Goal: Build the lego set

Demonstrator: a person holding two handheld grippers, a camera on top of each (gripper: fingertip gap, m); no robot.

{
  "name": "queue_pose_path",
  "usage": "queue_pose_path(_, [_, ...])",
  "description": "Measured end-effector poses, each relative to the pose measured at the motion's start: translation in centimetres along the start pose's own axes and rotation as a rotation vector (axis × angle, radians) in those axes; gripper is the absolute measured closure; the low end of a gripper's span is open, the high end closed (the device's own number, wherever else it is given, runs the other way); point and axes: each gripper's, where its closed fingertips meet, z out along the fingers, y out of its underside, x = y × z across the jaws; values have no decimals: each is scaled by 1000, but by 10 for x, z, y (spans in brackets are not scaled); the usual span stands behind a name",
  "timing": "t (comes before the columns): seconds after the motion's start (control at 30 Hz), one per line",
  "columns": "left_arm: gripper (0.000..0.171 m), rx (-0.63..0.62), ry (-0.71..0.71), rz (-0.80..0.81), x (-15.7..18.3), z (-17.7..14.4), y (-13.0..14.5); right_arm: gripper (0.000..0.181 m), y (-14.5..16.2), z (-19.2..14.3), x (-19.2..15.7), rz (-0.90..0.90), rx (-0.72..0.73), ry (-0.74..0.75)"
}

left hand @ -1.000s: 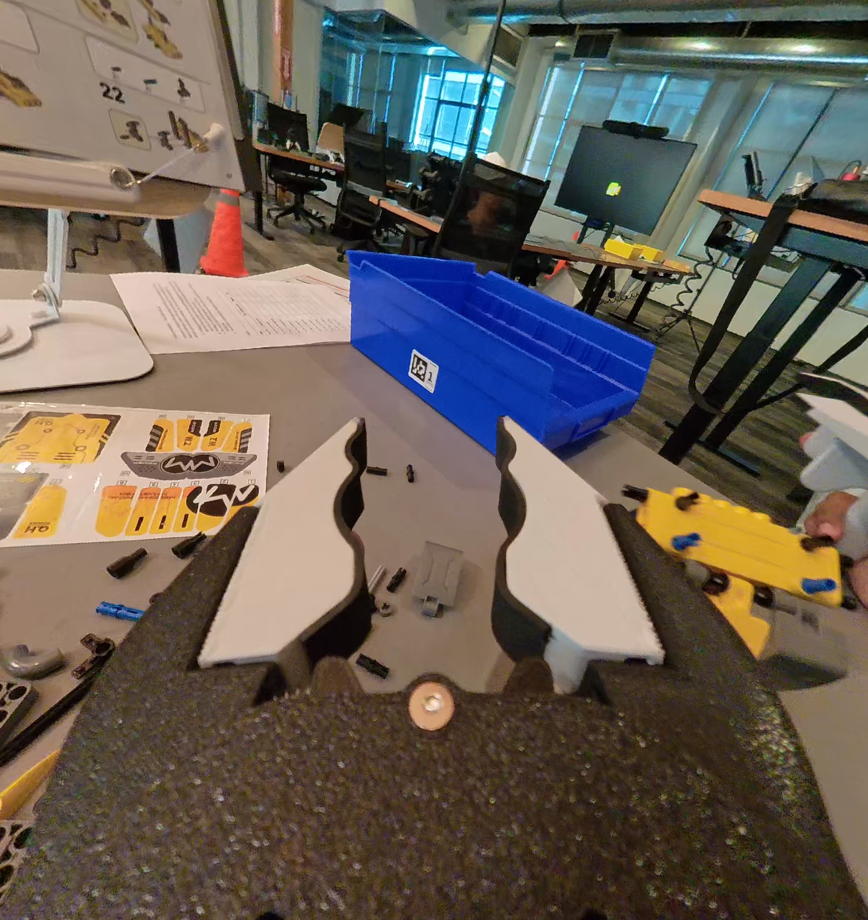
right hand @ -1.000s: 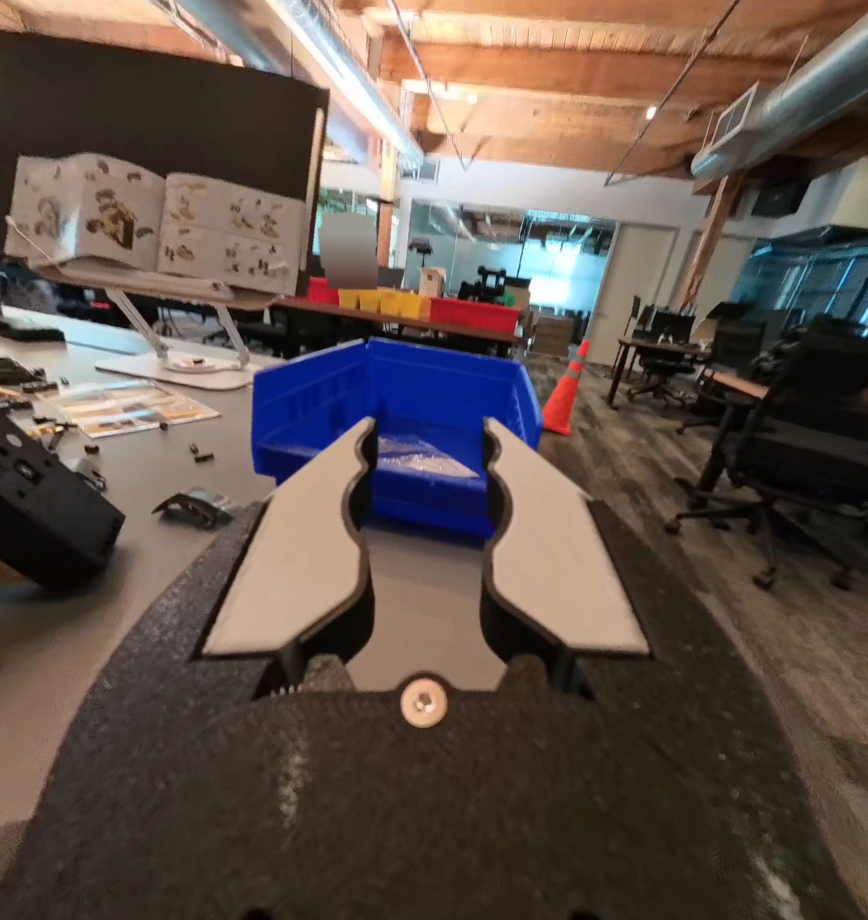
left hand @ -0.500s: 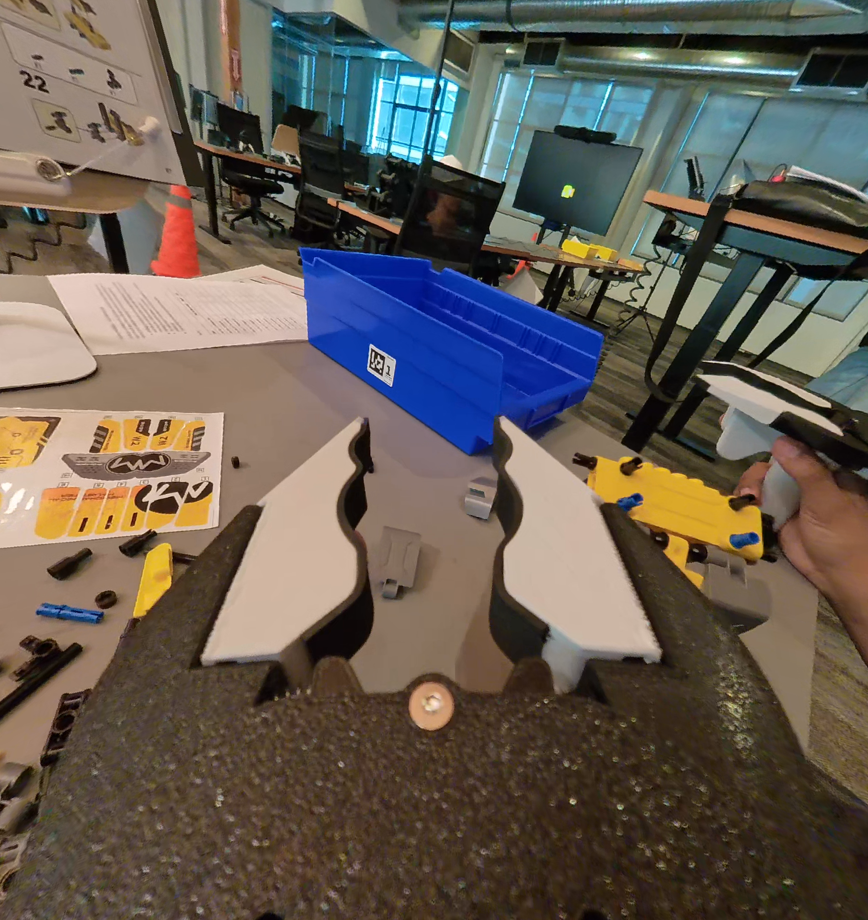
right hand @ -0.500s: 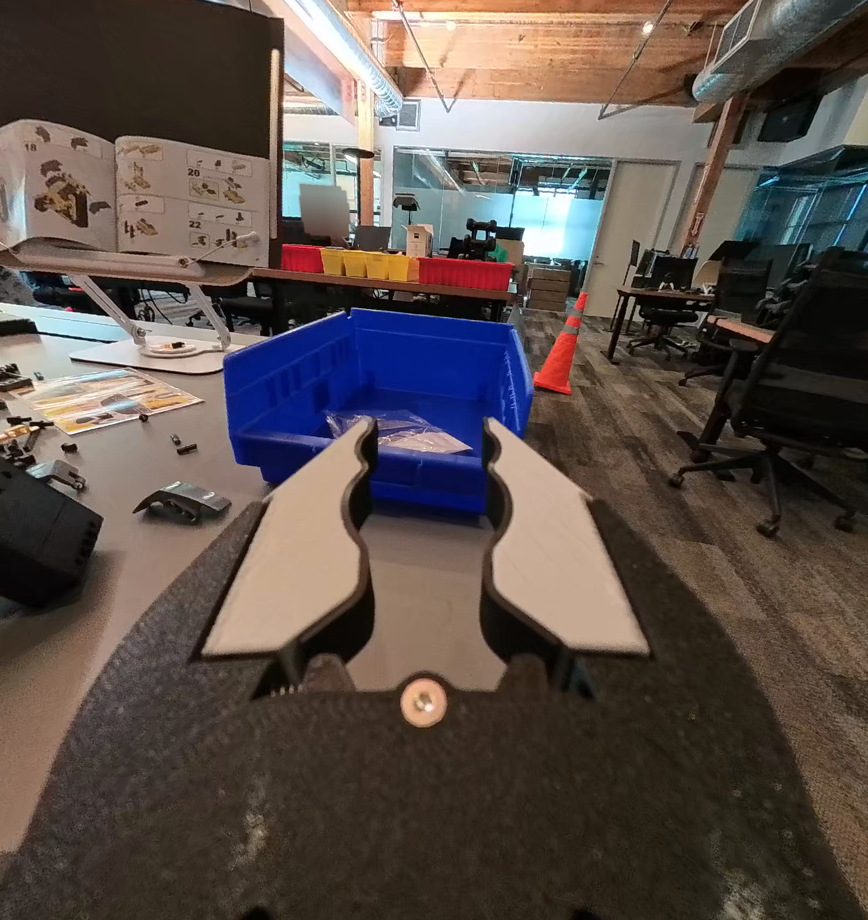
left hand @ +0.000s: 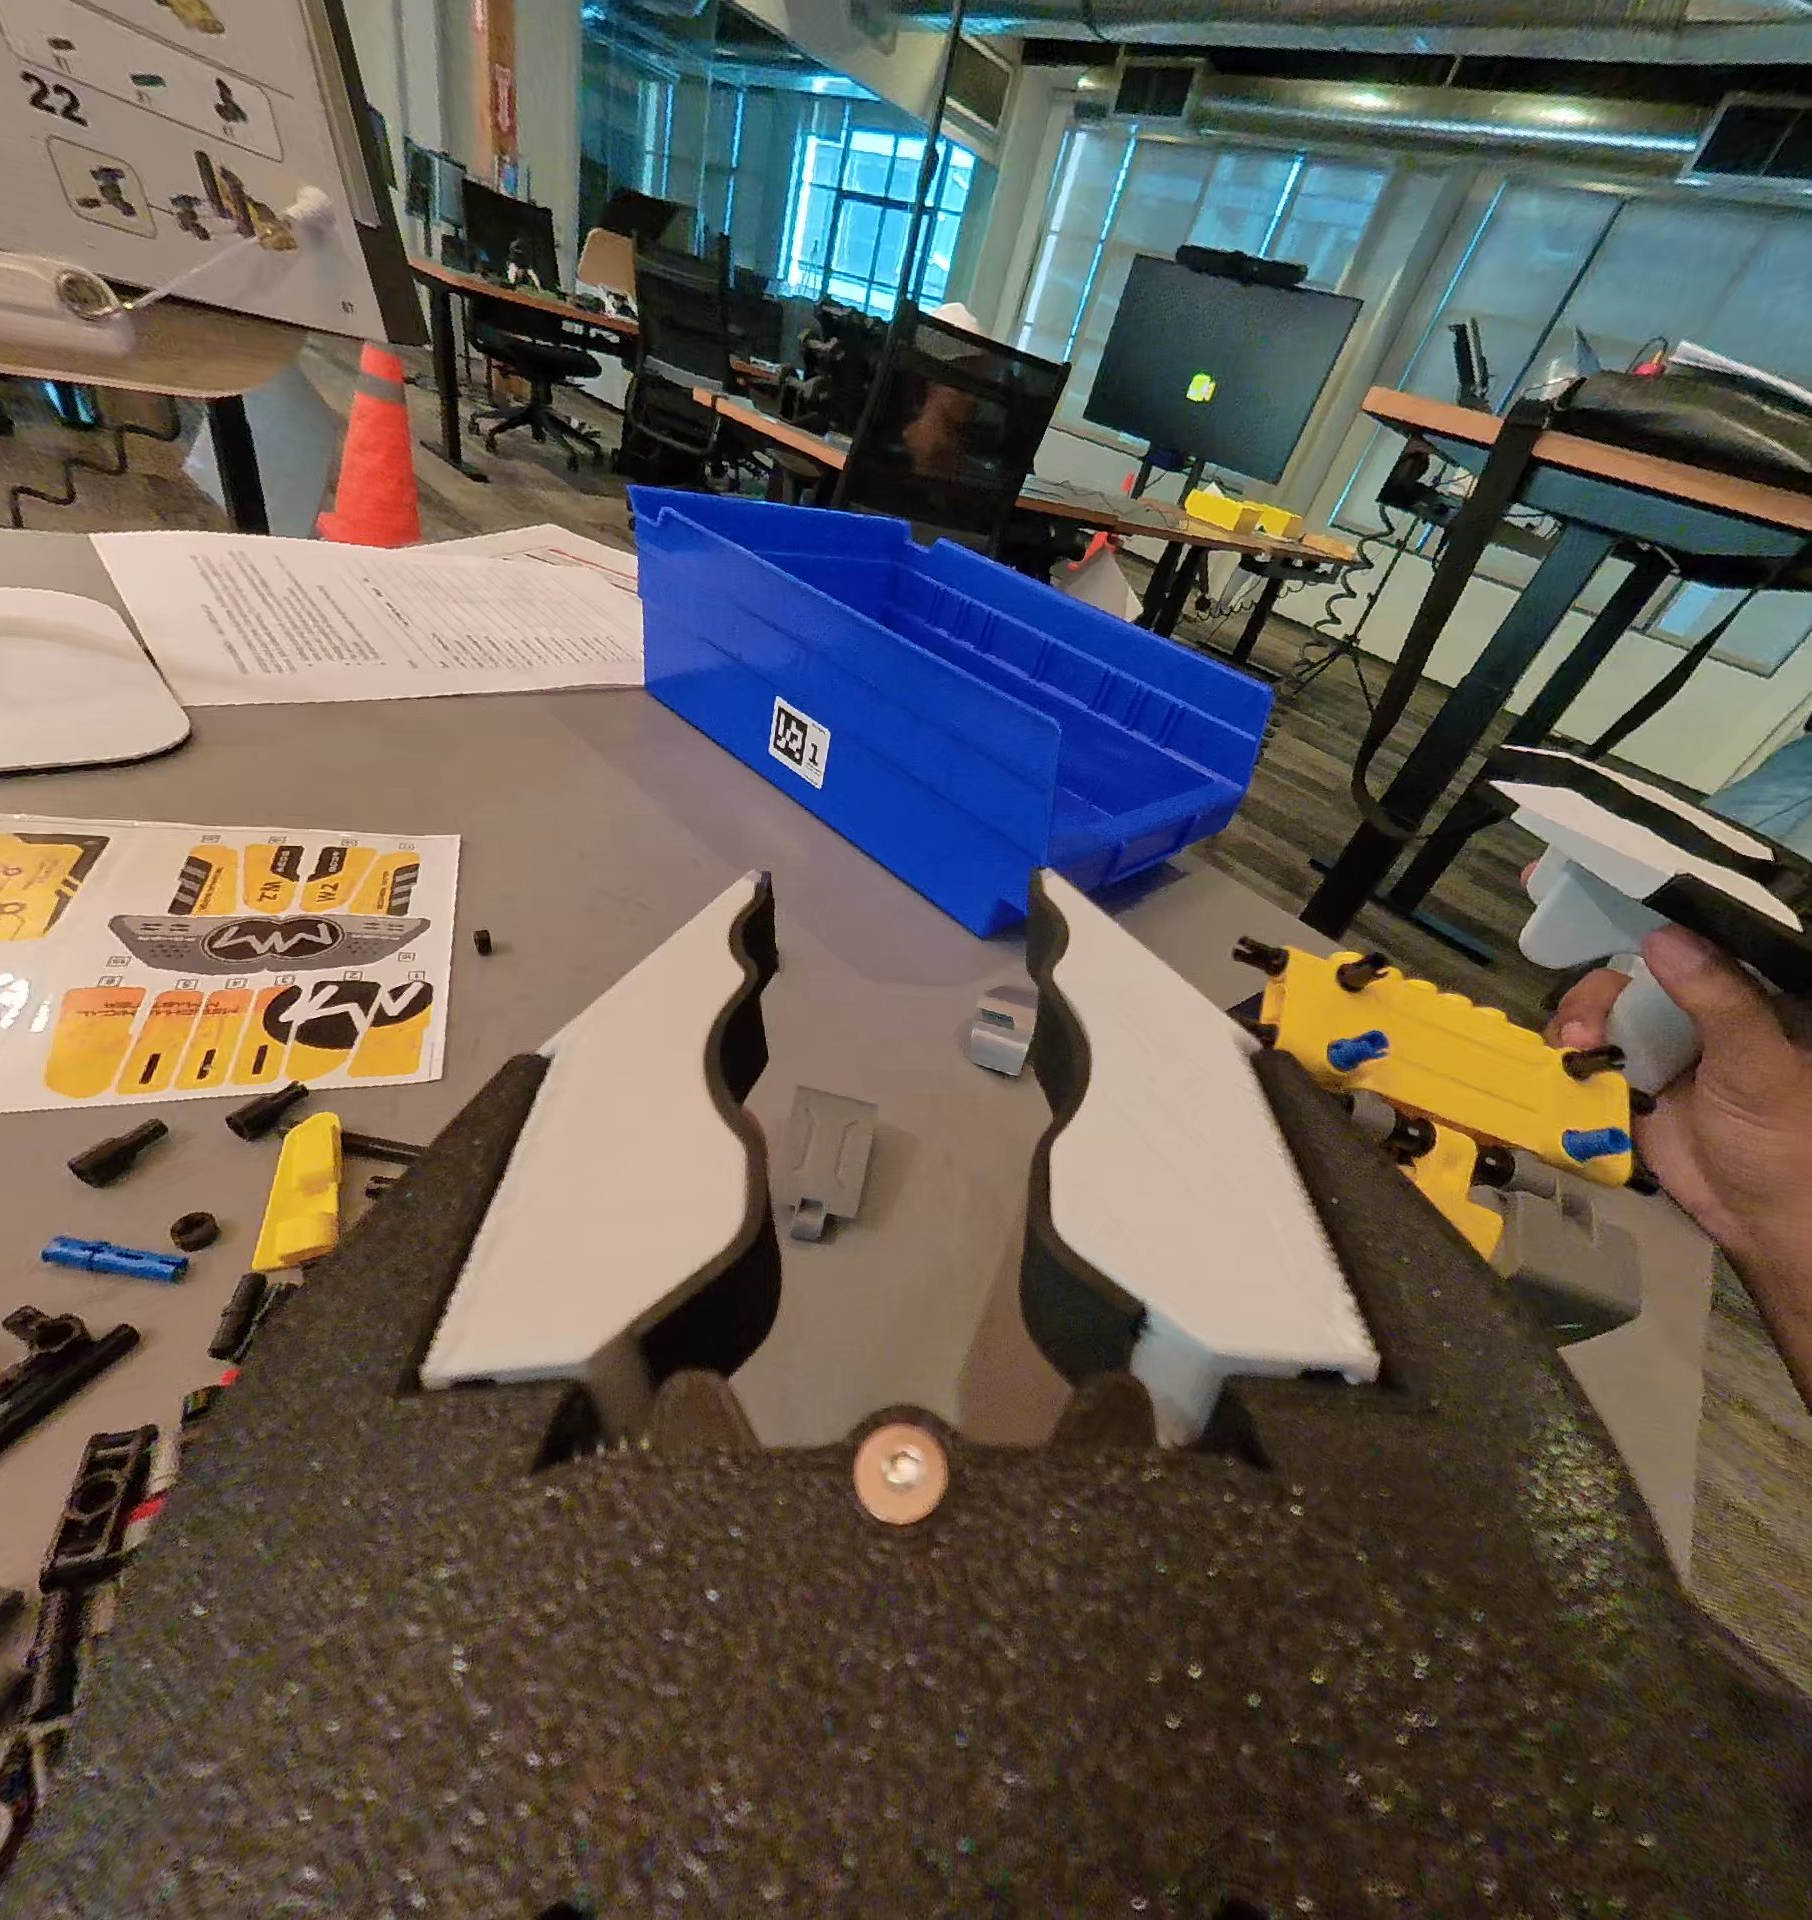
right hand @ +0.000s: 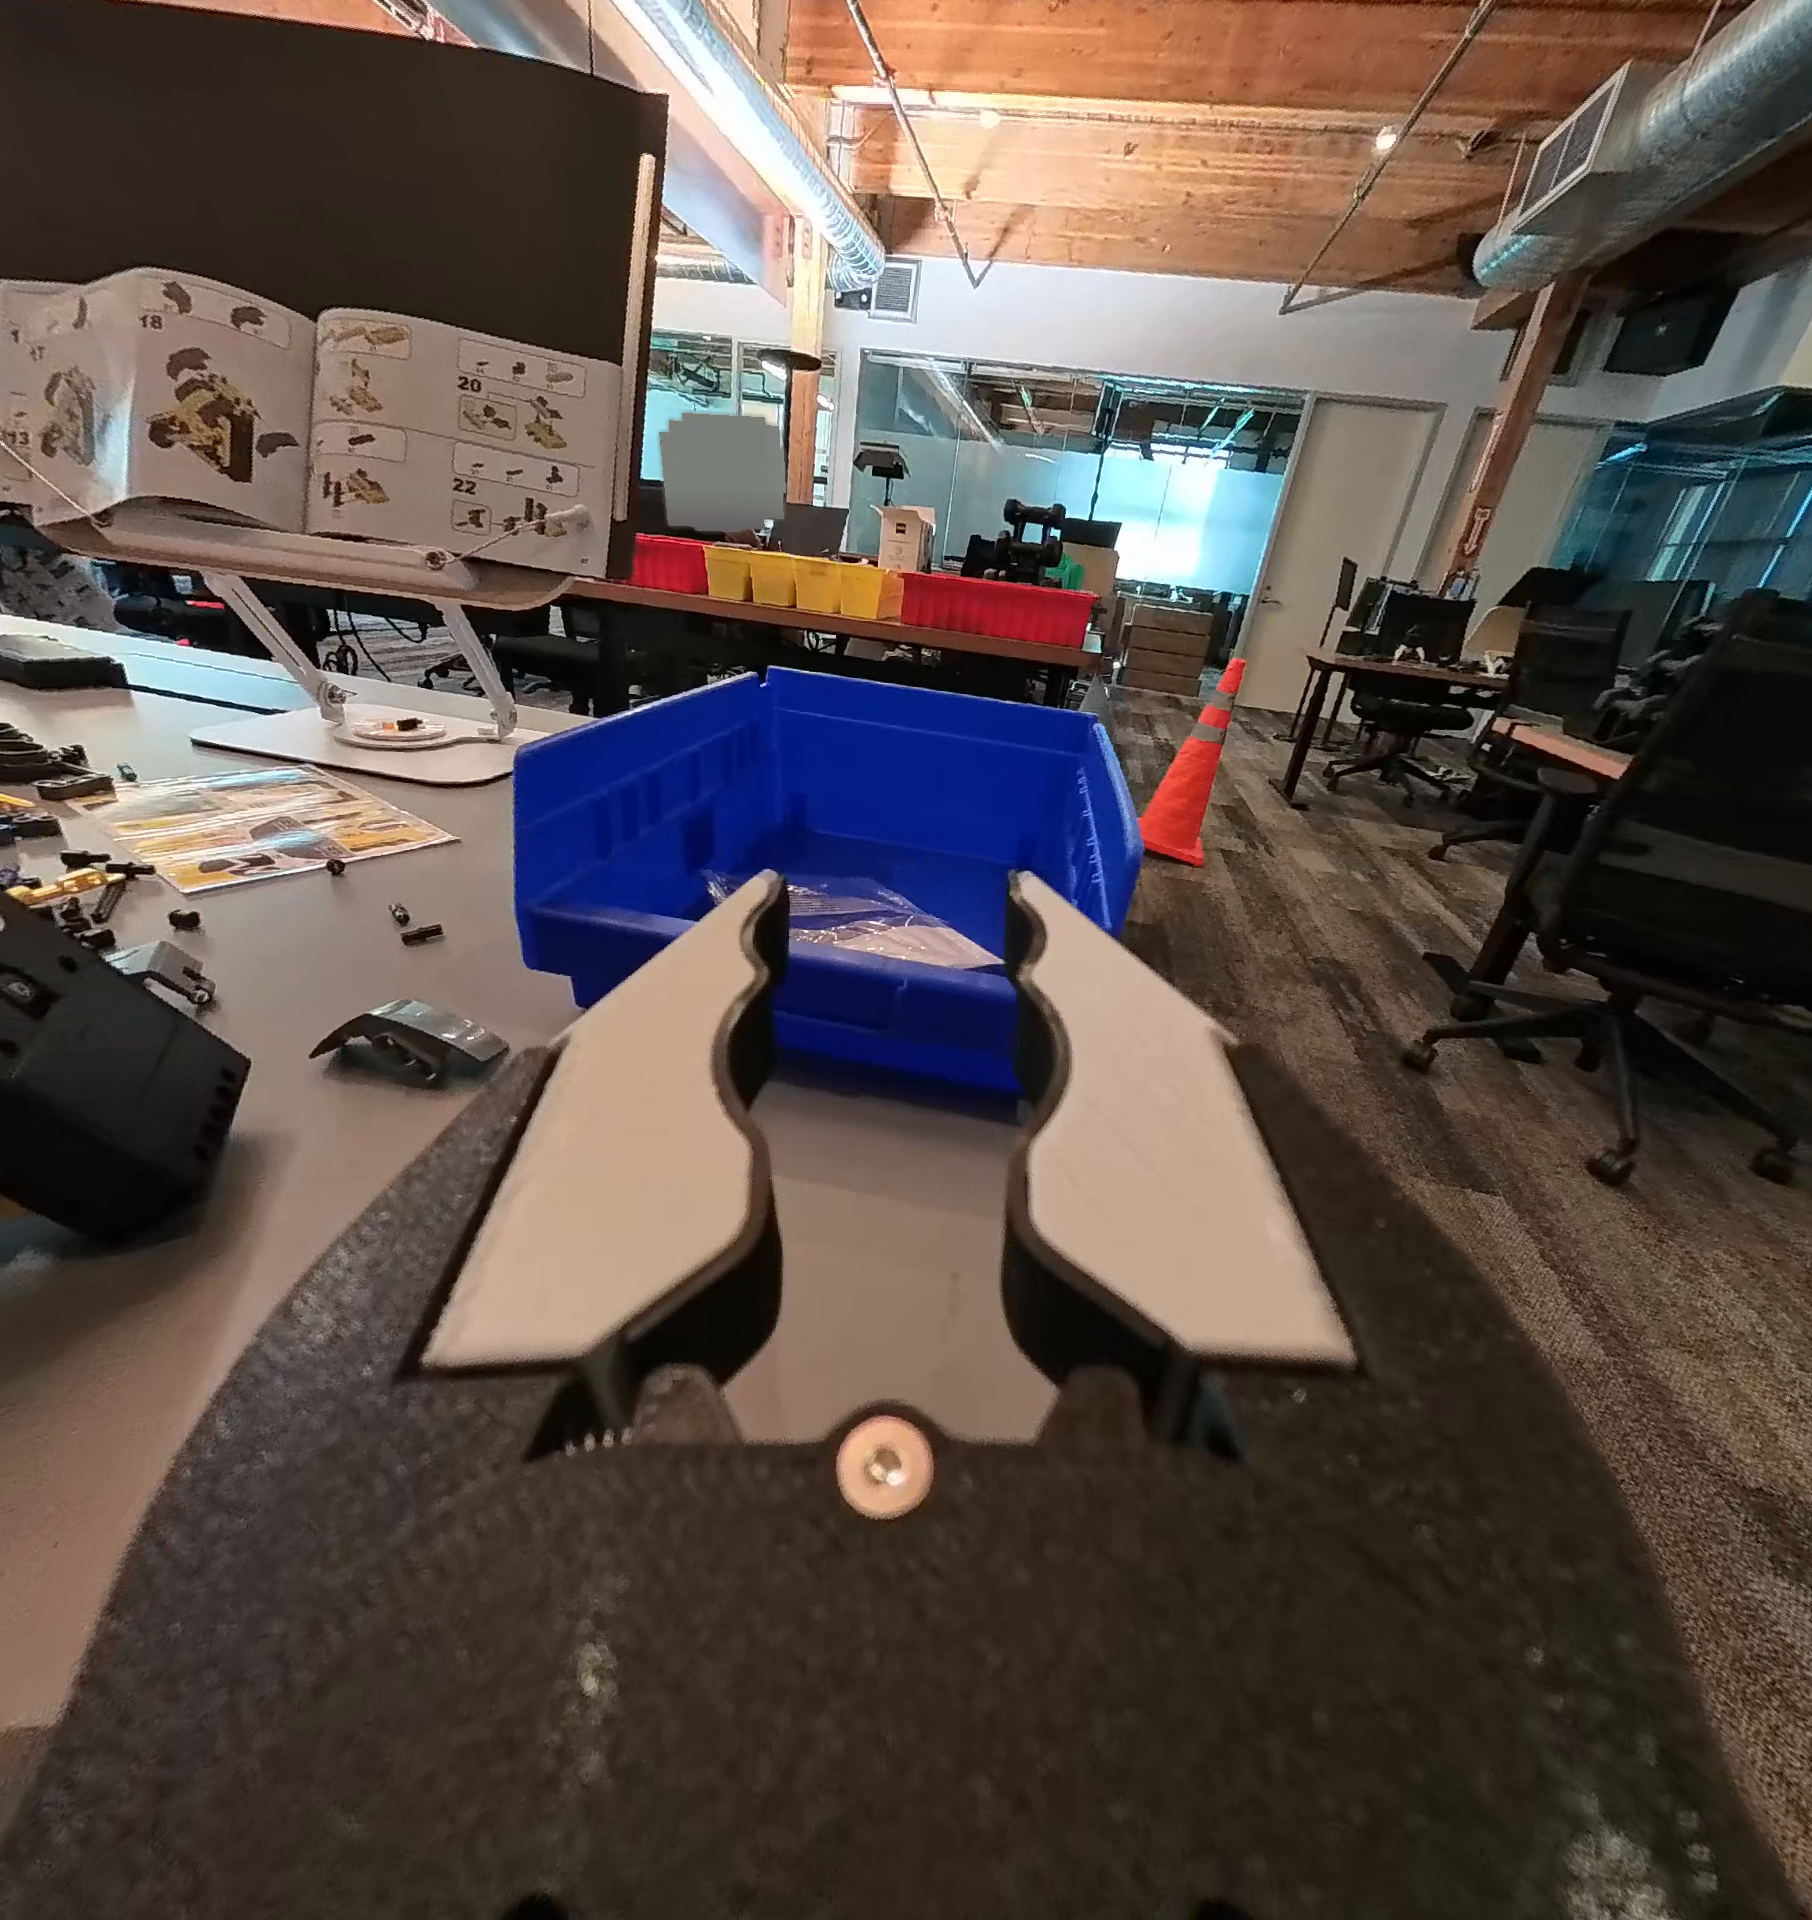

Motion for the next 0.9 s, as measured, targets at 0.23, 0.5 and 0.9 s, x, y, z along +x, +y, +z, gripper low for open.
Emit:
queue_pose_path(0.23, [124,13,-25,39,-2,-1,-2,140,1,1,3,16,-5,6])
queue_pose_path(0.5, [124,24,-41,45,-5,-2,-4,140,-11,-9,13,2,75,80])
queue_pose_path(0.9, [124,49,-109,73,-19,-8,-11,146,-25,-31,13,-45,190,125])
